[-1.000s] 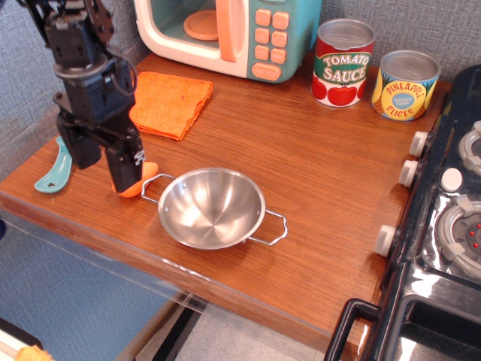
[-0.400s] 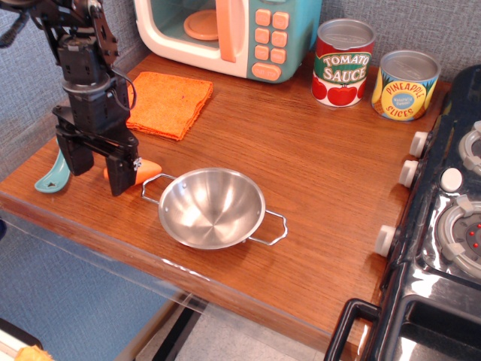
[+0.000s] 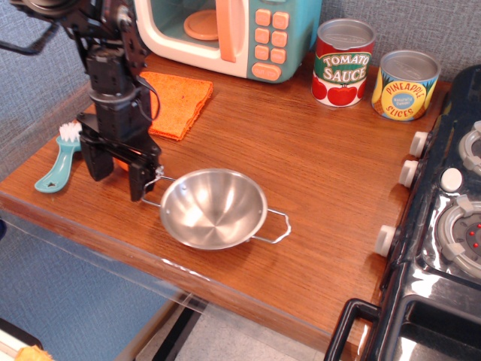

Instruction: Place the orange vegetable in the pot.

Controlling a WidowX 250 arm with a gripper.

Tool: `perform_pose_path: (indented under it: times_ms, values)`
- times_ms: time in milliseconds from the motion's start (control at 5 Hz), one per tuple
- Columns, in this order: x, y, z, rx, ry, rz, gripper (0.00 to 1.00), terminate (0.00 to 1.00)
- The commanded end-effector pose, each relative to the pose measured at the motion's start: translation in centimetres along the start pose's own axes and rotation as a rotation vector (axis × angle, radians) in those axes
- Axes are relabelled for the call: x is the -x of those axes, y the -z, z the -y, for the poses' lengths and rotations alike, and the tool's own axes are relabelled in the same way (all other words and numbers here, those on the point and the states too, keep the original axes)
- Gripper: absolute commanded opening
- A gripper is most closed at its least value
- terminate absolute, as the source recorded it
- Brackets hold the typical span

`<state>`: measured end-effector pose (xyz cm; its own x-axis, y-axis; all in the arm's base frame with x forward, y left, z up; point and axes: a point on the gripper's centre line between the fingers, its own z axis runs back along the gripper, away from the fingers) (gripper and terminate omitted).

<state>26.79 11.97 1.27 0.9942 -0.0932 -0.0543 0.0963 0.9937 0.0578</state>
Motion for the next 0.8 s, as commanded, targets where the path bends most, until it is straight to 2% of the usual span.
perform_pose_path:
  times_ms: [0,400,600]
  values:
    - [-2.7,-0.5,0.8,-0.034,0.011,0.040,1.00,0.00]
    - [-3.9,-0.1,0.2,-0.031,-0.023,0.033,1.00,0.00]
    - [-3.5,0.5,0.1,-0.012,-0.031,0.028,0.00,0.00]
